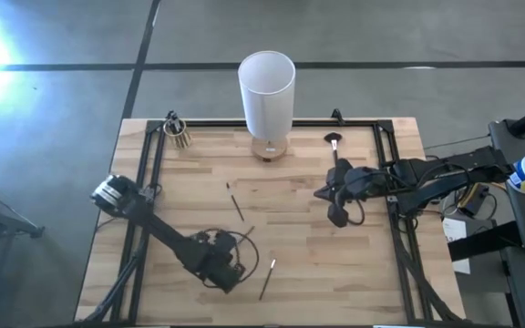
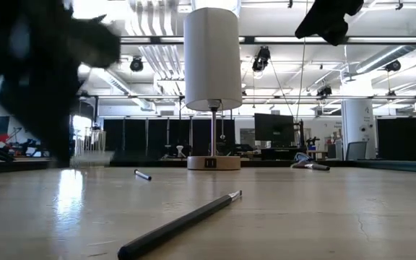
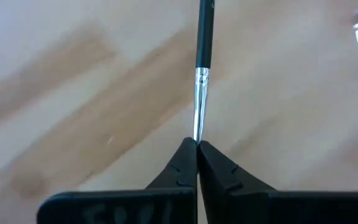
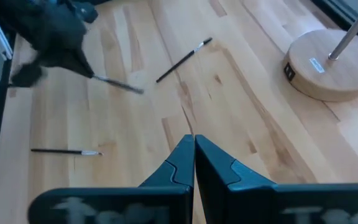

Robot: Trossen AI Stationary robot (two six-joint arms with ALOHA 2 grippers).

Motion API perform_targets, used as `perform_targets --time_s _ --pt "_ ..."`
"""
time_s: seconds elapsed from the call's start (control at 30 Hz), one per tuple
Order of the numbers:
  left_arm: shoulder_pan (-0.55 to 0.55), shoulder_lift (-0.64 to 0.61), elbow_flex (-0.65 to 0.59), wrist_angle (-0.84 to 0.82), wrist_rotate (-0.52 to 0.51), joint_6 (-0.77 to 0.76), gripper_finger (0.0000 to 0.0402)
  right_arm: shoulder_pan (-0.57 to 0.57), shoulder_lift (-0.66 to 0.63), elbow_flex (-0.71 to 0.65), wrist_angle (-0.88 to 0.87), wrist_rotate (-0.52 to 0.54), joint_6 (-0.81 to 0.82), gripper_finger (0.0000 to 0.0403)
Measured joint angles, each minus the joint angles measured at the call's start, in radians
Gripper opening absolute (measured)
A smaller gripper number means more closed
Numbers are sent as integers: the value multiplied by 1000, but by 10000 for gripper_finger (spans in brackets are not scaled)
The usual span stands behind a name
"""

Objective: Pick & Place Makeup Brushes
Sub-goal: Put the eyeshadow brush into the makeup holder

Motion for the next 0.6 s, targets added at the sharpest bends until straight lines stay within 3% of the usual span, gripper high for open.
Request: perform_targets --time_s 0.23,0.43,0.6 --pt "74 -166 0 52 -16 317 1 0 0 0 88 -22 -99 24" --pt "196 -281 1 197 128 492 0 1 27 13 160 -99 -171 78" --pt "291 -315 2 274 250 535 0 1 143 90 124 -174 -276 113"
